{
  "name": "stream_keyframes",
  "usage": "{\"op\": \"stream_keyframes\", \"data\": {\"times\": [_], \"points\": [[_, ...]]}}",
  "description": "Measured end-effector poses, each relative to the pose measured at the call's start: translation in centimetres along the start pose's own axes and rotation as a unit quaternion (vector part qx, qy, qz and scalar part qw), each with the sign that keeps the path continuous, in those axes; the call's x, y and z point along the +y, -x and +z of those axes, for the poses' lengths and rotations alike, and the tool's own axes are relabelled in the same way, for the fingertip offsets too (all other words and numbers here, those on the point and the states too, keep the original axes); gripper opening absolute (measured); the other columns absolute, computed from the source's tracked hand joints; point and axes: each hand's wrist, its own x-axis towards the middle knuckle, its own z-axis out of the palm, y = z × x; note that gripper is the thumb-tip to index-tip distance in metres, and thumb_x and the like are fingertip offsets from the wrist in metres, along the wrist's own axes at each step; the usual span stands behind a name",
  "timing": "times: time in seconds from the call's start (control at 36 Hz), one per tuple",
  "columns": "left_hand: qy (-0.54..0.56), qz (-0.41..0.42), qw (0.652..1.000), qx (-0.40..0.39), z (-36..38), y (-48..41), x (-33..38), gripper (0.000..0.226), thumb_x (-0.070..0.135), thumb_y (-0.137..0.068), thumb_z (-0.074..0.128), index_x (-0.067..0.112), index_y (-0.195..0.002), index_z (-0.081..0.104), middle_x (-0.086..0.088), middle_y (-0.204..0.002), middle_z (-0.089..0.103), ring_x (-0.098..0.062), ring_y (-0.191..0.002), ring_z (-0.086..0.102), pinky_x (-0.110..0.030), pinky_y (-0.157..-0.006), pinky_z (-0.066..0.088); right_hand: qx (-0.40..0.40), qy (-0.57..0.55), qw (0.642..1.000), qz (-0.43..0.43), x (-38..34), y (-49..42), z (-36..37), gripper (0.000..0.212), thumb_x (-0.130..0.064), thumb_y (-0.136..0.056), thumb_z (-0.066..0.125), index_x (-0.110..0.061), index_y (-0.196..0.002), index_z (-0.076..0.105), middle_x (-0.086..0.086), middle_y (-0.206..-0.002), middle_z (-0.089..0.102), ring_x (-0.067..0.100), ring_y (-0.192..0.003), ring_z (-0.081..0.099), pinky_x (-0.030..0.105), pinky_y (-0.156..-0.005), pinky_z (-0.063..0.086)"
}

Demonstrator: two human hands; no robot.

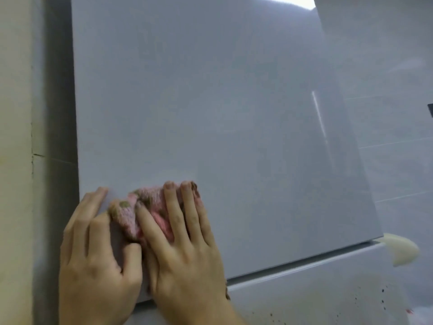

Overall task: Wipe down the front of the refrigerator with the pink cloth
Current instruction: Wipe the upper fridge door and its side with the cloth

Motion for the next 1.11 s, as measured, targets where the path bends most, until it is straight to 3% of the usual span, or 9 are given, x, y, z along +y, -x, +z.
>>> {"op": "stream_keyframes", "data": {"times": [0.08, 0.22, 0.33, 0.42, 0.53, 0.67, 0.86, 1.03, 1.11], "points": [[0.008, 0.002, 1.000, -0.027, -0.4, 0.4, -0.7, 0.058, 0.021, -0.085, 0.047, -0.005, -0.137, 0.054, -0.021, -0.155, 0.048, -0.038, -0.148, 0.039, -0.047, -0.123, 0.033, -0.020, 0.006, 1.000, -0.018, -0.1, 1.0, -0.6, 0.047, -0.036, -0.111, 0.042, -0.028, -0.157, 0.046, 0.013, -0.170, 0.027, 0.034, -0.160, 0.018, 0.051, -0.126, 0.029], [0.004, 0.004, 0.997, -0.072, -1.3, 0.3, -1.9, 0.056, 0.025, -0.093, 0.047, -0.001, -0.142, 0.051, -0.016, -0.160, 0.043, -0.031, -0.151, 0.037, -0.031, -0.128, 0.024, -0.028, 0.021, 0.999, -0.040, 1.8, -3.6, -0.6, 0.048, -0.040, -0.111, 0.044, -0.027, -0.157, 0.047, 0.014, -0.170, 0.026, 0.034, -0.161, 0.015, 0.050, -0.129, 0.021], [-0.031, 0.019, 0.994, -0.105, -2.4, 0.1, -3.2, 0.047, 0.030, -0.095, 0.048, 0.009, -0.137, 0.053, -0.010, -0.161, 0.044, -0.029, -0.152, 0.036, -0.049, -0.126, 0.029, 0.000, 0.048, 0.999, 0.018, 1.4, -9.5, 1.2, 0.052, -0.040, -0.111, 0.041, -0.024, -0.160, 0.041, 0.019, -0.171, 0.022, 0.039, -0.160, 0.012, 0.053, -0.130, 0.015], [-0.072, 0.002, 0.993, -0.094, -3.6, -0.3, -4.6, 0.046, 0.032, -0.095, 0.046, 0.011, -0.135, 0.056, -0.012, -0.158, 0.046, -0.032, -0.152, 0.035, -0.046, -0.129, 0.017, -0.007, 0.060, 0.997, 0.056, 0.3, -9.9, 1.6, 0.053, -0.040, -0.112, 0.037, -0.025, -0.163, 0.033, 0.018, -0.173, 0.015, 0.040, -0.161, 0.006, 0.053, -0.130, 0.012], [-0.116, 0.007, 0.989, -0.092, -4.4, -0.4, -6.7, 0.047, 0.034, -0.094, 0.046, 0.011, -0.134, 0.055, -0.014, -0.159, 0.046, -0.034, -0.152, 0.033, -0.050, -0.129, 0.009, -0.070, 0.044, 0.997, -0.001, -2.9, -4.4, 1.4, 0.060, -0.043, -0.112, 0.039, -0.025, -0.167, 0.022, 0.018, -0.174, 0.003, 0.038, -0.161, -0.003, 0.054, -0.131, 0.008], [-0.136, -0.004, 0.987, -0.084, -5.5, 0.6, -9.3, 0.059, 0.037, -0.097, 0.042, 0.012, -0.149, 0.052, -0.015, -0.166, 0.037, -0.038, -0.155, 0.027, -0.043, -0.129, -0.001, -0.116, 0.012, 0.992, -0.041, -5.3, 3.0, 0.8, 0.052, -0.039, -0.111, 0.045, -0.030, -0.162, 0.037, 0.012, -0.174, 0.016, 0.033, -0.162, 0.007, 0.050, -0.131, 0.018], [-0.126, -0.016, 0.987, -0.093, -5.4, 1.6, -10.8, 0.067, 0.036, -0.102, 0.039, 0.014, -0.164, 0.028, -0.008, -0.174, 0.021, -0.029, -0.162, 0.015, -0.056, -0.126, 0.011, -0.120, 0.014, 0.990, -0.078, -4.1, 1.2, 0.6, 0.051, -0.037, -0.112, 0.041, -0.027, -0.162, 0.036, 0.014, -0.173, 0.017, 0.035, -0.162, 0.006, 0.051, -0.131, 0.016], [-0.120, -0.057, 0.985, -0.110, -5.3, 1.7, -10.6, 0.072, 0.027, -0.097, 0.044, 0.019, -0.166, 0.025, 0.000, -0.176, 0.016, -0.015, -0.163, 0.004, -0.053, -0.130, 0.005, -0.071, 0.003, 0.997, 0.013, -6.4, -2.9, 2.5, 0.056, -0.032, -0.109, 0.048, -0.023, -0.163, 0.036, 0.019, -0.172, 0.014, 0.038, -0.161, 0.004, 0.053, -0.131, 0.011], [-0.109, -0.059, 0.986, -0.109, -5.6, 1.7, -10.3, 0.069, 0.029, -0.099, 0.040, 0.018, -0.165, 0.026, -0.002, -0.175, 0.017, -0.019, -0.163, 0.006, -0.054, -0.131, 0.004, -0.083, -0.011, 0.996, 0.011, -7.2, -1.0, 2.2, 0.056, -0.029, -0.109, 0.049, -0.022, -0.163, 0.036, 0.018, -0.173, 0.014, 0.036, -0.162, 0.003, 0.052, -0.131, 0.011]]}}
